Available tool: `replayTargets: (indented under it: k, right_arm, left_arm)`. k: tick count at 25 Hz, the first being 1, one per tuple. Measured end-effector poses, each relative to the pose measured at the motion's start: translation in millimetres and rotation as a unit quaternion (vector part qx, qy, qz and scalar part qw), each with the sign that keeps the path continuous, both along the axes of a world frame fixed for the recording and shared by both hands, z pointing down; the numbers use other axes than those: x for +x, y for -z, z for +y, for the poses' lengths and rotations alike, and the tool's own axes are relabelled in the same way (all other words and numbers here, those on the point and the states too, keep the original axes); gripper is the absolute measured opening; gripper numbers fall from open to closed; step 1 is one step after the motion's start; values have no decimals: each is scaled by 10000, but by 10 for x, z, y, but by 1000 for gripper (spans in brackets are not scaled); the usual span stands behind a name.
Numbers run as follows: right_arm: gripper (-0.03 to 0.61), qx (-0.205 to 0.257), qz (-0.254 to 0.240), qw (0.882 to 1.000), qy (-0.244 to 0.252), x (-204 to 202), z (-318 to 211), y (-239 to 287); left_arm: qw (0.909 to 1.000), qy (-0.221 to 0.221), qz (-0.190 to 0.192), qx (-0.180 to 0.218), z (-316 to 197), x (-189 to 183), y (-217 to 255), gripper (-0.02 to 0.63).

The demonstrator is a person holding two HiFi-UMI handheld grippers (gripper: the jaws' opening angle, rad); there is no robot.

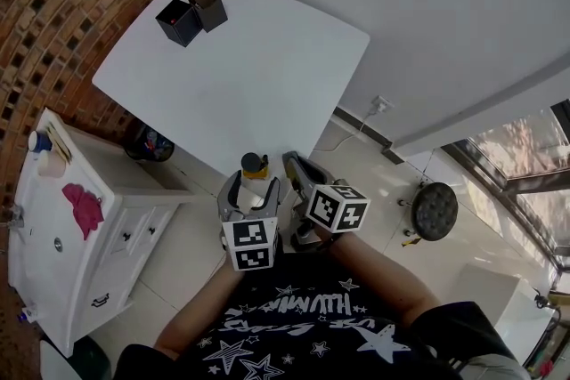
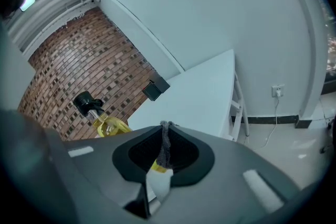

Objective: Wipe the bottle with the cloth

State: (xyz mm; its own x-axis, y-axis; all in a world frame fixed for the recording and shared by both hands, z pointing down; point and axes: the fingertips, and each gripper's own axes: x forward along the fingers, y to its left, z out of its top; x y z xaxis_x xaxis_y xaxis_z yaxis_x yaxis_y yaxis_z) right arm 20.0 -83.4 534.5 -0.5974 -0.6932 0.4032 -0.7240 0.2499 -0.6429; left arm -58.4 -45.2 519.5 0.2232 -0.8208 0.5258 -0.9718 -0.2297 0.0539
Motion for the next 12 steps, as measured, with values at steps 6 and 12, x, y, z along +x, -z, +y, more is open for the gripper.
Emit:
replayTargets:
  k: [6, 12]
  right_arm:
    - [37, 31, -29, 10000, -53, 173, -83, 10]
    - [37, 114, -100, 9999, 19, 222, -167, 55]
  left_arm:
    - [9971, 654, -345, 196, -180, -79, 102, 302]
    - [9959, 721, -528, 99, -160, -57, 34, 262]
